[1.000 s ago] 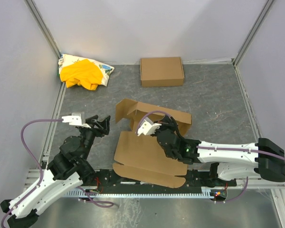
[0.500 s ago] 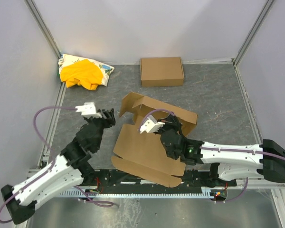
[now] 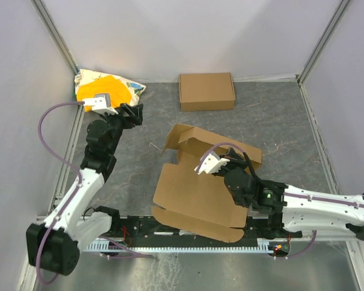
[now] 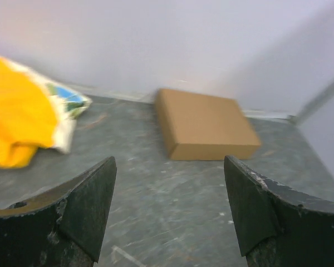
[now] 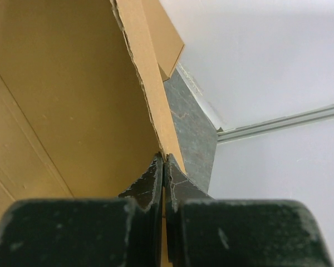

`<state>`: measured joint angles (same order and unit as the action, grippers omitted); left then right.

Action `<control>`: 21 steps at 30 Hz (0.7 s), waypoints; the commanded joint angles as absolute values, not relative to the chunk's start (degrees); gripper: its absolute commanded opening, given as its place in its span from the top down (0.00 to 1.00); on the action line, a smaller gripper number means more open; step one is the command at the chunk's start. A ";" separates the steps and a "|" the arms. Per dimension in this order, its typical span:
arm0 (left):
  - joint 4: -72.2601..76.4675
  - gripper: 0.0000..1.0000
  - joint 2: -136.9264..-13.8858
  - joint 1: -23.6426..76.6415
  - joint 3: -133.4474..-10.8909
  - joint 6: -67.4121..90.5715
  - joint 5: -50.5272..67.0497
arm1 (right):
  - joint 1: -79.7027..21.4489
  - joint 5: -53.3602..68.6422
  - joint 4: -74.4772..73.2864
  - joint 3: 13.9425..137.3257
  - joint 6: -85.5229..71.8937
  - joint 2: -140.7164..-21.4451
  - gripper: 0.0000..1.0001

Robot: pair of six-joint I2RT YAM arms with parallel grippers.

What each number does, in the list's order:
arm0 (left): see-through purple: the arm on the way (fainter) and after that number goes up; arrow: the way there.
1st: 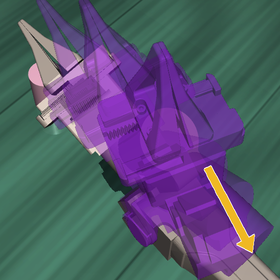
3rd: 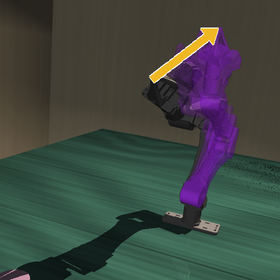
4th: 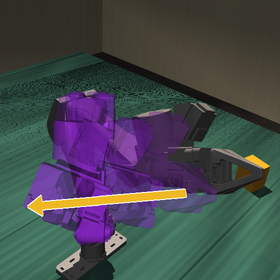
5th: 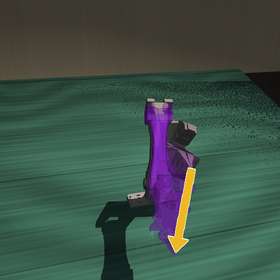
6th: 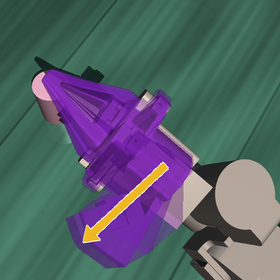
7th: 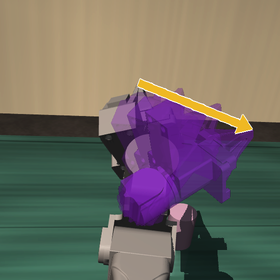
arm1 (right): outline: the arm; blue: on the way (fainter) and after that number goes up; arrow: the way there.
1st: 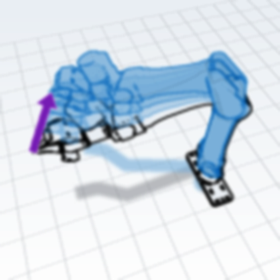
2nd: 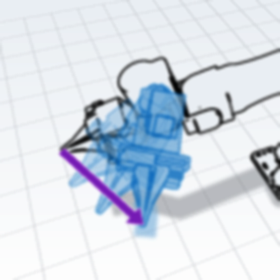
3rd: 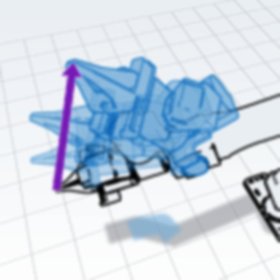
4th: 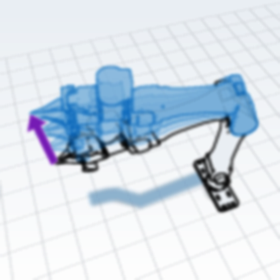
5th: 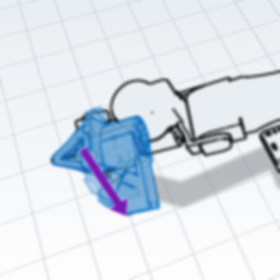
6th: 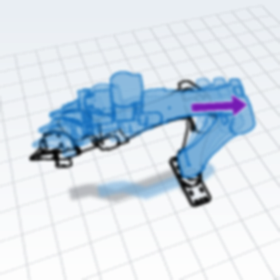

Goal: Fold the paper box

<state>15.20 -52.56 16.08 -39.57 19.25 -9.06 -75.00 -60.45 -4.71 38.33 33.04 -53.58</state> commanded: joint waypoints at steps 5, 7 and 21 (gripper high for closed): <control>57.80 0.14 -77.27 8.85 -35.35 45.49 44.09 | -74.98 -56.71 -19.48 44.52 24.15 -50.59 0.98; 73.63 0.13 -83.67 8.67 -32.16 54.71 47.55 | -74.84 -56.12 -21.52 45.66 23.40 -51.64 0.98; 42.79 0.10 -79.59 11.33 -32.29 29.52 50.16 | -72.40 -48.26 -30.64 51.09 21.16 -57.09 0.98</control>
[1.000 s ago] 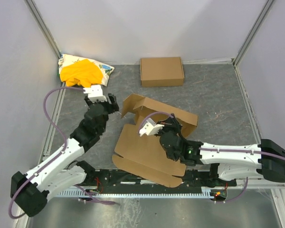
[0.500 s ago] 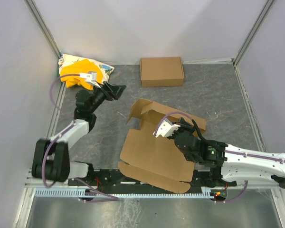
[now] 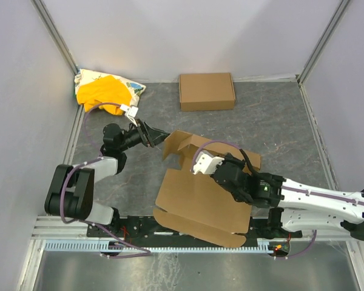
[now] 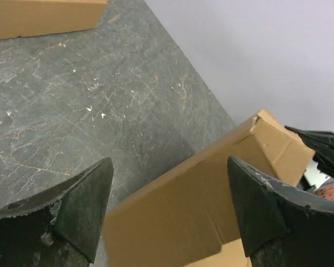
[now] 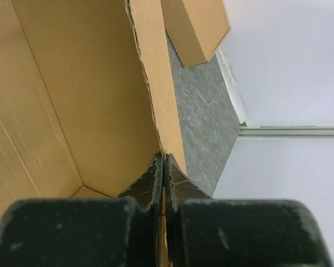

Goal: Fold the paper box

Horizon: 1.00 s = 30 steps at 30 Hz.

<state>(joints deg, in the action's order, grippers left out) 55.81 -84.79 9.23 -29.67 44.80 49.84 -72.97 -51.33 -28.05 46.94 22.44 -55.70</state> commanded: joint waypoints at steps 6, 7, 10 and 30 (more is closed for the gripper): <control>37.86 0.11 -81.80 12.48 -33.81 26.08 49.49 | -71.63 -44.68 -34.13 53.34 21.69 -60.36 0.98; 37.72 0.12 -82.09 12.71 -33.76 25.96 49.54 | -71.58 -44.52 -34.37 53.54 21.71 -60.88 0.98; 33.95 0.12 -82.42 13.99 -34.61 23.50 49.16 | -71.54 -44.24 -35.27 54.04 21.42 -62.89 0.97; 18.21 0.11 -75.25 26.84 -35.16 8.32 37.16 | -71.28 -46.29 -33.22 54.16 17.38 -69.09 0.92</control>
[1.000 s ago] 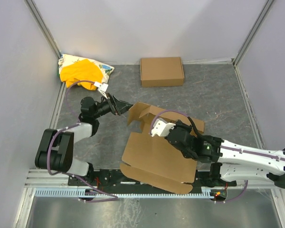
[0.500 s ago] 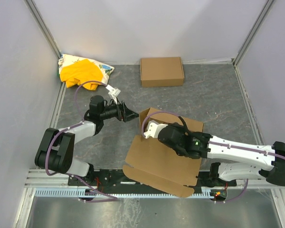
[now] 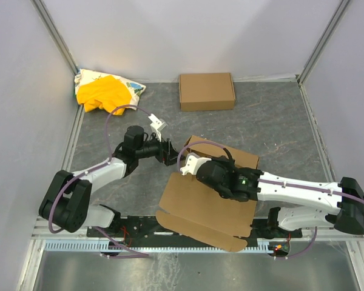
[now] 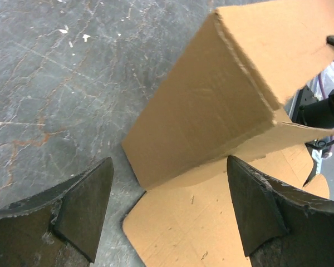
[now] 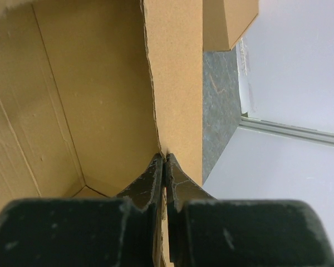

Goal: Fold the paper box

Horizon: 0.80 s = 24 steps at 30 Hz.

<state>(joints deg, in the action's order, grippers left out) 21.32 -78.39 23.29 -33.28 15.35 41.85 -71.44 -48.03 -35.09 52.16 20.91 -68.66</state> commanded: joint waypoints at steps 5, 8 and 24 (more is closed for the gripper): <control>14.36 0.11 -73.72 31.40 -35.56 5.30 32.34 | -71.28 -45.44 -33.73 54.65 16.19 -68.48 0.93; 14.41 0.11 -72.56 33.40 -34.84 4.62 29.27 | -71.22 -44.72 -34.07 55.12 15.96 -68.52 0.94; 21.21 0.26 -71.58 39.18 -31.63 6.43 16.62 | -71.28 -42.69 -33.95 55.30 14.29 -69.36 0.95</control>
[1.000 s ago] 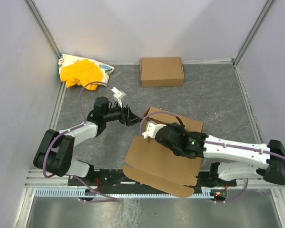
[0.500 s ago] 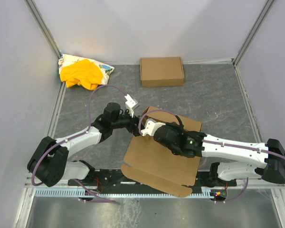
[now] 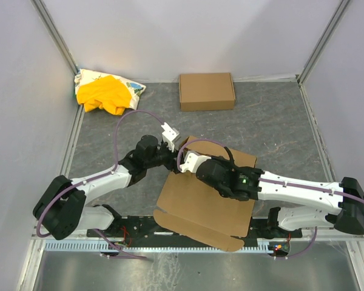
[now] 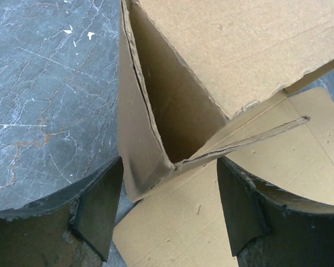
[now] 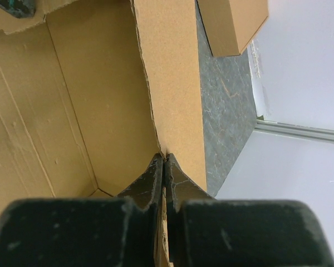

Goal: Fold the paper box

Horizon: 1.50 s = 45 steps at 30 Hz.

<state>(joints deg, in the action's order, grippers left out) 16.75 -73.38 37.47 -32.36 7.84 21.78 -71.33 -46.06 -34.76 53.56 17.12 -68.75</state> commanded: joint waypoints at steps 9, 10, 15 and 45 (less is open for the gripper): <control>25.38 0.41 -70.87 46.59 -29.02 7.60 0.39 | -71.27 -41.60 -33.49 55.51 13.21 -69.75 0.96; 26.31 0.42 -70.84 47.04 -28.40 8.23 -0.88 | -71.27 -41.28 -33.57 55.55 12.92 -69.71 0.96; 29.14 0.43 -70.84 48.78 -26.31 9.39 -6.90 | -71.28 -39.99 -34.89 56.39 10.91 -69.62 0.97; 39.13 0.97 -79.25 62.43 -26.70 7.81 -50.77 | -71.24 -34.80 -39.97 60.88 0.58 -73.32 0.98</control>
